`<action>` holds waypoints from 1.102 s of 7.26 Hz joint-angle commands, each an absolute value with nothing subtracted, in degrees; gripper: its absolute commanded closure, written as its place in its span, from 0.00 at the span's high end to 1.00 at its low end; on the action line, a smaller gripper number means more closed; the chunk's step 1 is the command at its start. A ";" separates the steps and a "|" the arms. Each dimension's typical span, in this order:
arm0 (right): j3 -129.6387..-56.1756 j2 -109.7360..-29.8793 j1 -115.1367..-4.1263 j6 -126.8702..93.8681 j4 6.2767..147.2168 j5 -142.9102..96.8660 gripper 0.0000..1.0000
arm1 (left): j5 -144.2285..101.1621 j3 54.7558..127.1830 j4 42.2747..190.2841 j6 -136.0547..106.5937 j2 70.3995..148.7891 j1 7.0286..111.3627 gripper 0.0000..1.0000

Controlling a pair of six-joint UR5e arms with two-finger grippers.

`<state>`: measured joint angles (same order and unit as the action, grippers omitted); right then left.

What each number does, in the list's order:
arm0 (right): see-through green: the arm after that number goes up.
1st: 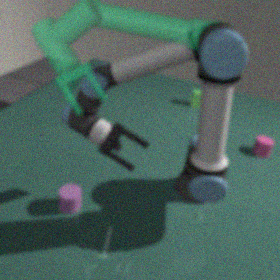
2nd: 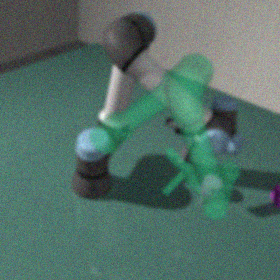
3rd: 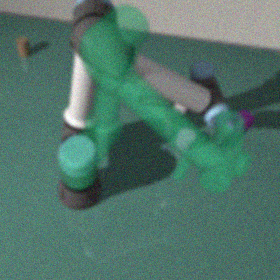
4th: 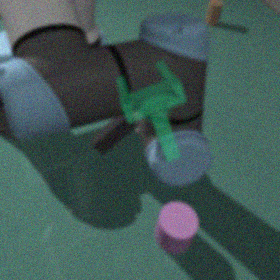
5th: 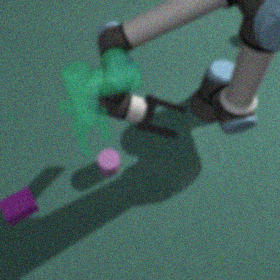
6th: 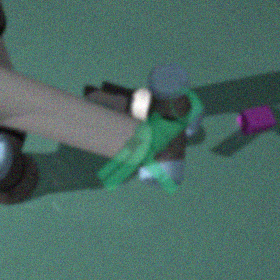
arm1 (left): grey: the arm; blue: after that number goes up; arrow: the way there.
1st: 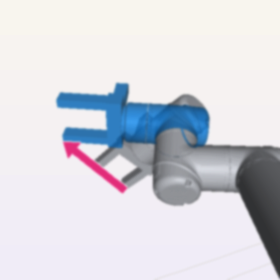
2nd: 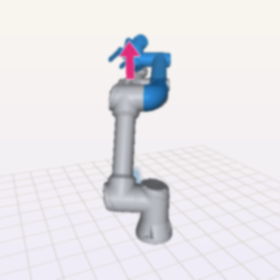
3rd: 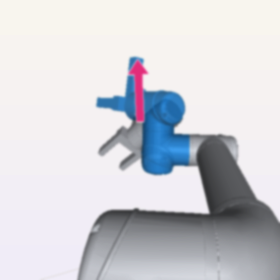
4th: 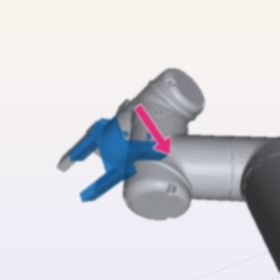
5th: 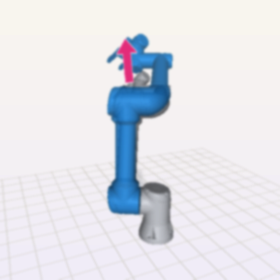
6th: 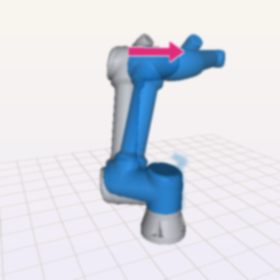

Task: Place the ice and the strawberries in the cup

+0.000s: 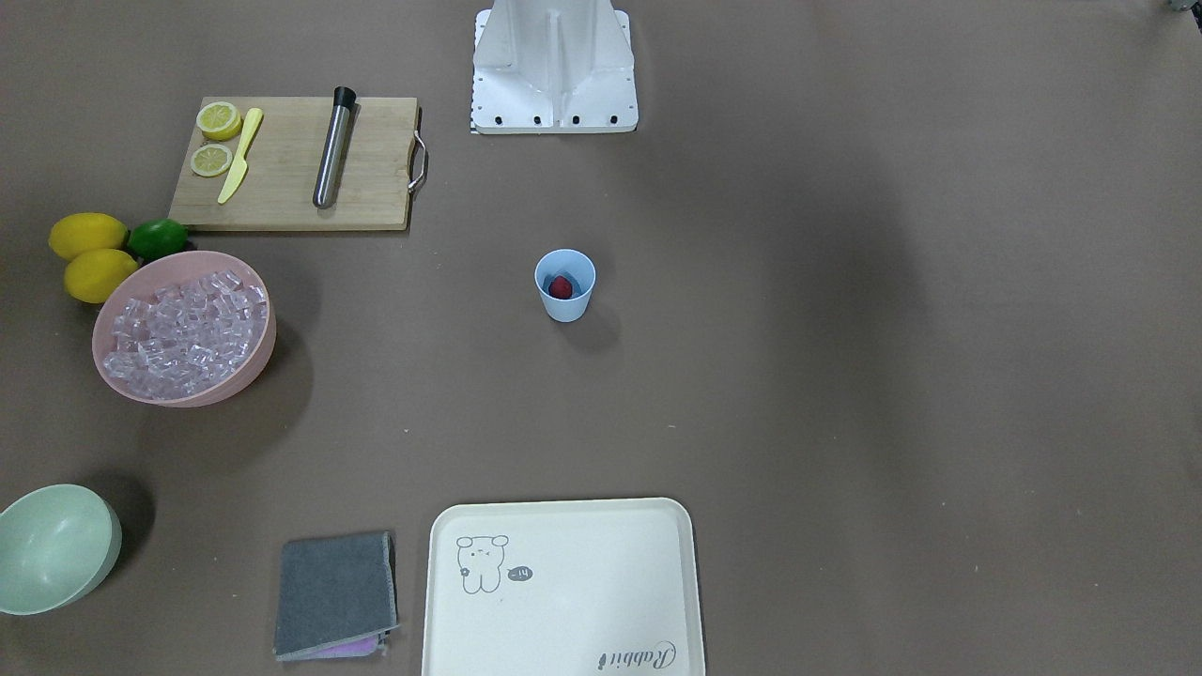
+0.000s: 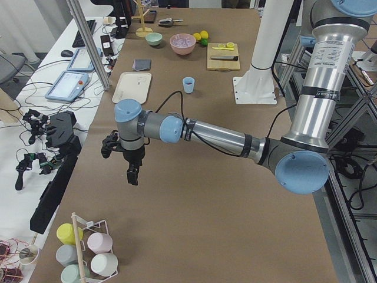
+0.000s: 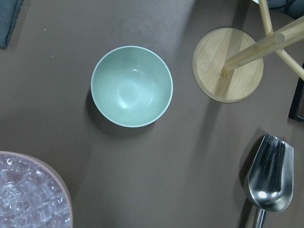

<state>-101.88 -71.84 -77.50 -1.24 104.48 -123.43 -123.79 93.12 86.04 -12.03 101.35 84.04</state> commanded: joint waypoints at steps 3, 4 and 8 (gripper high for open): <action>-101.87 -71.72 -76.99 -2.02 104.15 -123.49 1.00 | -123.66 92.29 86.22 -12.04 102.22 82.28 0.98; -101.34 -71.72 -76.99 -1.93 104.06 -123.49 1.00 | -123.75 92.20 87.00 -12.13 102.65 80.44 0.98; -94.43 -71.19 -76.38 -1.76 100.49 -122.52 1.00 | -123.75 90.00 87.36 -12.13 105.20 80.33 0.97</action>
